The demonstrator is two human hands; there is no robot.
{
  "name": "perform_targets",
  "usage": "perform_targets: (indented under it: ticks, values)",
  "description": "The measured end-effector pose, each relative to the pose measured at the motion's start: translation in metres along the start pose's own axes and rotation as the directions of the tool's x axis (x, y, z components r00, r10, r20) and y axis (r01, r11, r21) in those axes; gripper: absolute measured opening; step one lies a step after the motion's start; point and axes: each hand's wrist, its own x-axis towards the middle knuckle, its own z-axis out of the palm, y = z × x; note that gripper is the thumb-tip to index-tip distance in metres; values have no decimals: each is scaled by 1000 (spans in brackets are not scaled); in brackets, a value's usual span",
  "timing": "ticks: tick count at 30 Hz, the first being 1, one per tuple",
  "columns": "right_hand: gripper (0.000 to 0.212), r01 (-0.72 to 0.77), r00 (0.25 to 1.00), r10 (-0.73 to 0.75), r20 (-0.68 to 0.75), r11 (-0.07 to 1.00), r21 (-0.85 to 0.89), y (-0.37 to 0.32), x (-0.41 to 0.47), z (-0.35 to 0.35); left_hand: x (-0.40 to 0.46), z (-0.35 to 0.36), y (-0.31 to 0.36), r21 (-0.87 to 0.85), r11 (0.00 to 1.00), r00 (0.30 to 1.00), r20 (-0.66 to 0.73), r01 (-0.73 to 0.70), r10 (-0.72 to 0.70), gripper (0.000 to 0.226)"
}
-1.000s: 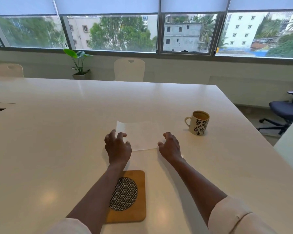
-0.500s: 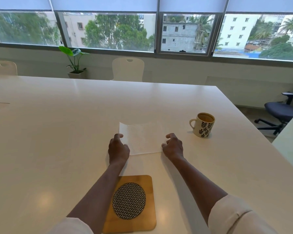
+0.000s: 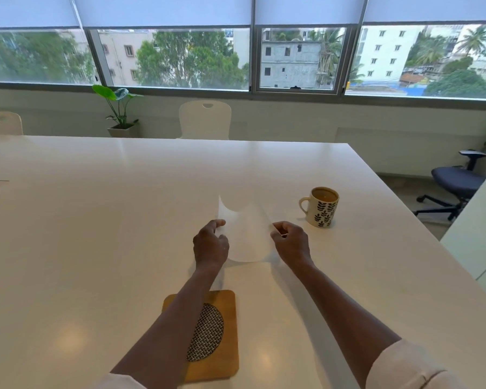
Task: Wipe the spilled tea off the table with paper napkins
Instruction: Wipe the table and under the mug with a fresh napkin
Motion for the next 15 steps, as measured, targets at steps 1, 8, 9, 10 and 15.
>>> perform_targets:
  ticks: [1,8,9,10,15]
  values:
    - [15,6,1000,-6,-22,1000,17,0,-1,-5,-3,5,8,-18,1000,1000,11,-2,2,40]
    - [10,101,982,-82,-167,989,105,3,-17,-40,-32,39,55,-135,990,996,84,39,-28,32]
    - [11,123,980,-103,-169,987,107,4,-20,-44,-36,43,60,-154,987,995,93,49,-35,31]
    - [12,145,978,-126,-164,984,107,5,-23,-48,-40,48,64,-174,983,994,101,57,-40,30]
    - [9,238,969,-230,-94,967,91,17,-36,-62,-57,70,76,-311,941,984,160,132,-85,27]
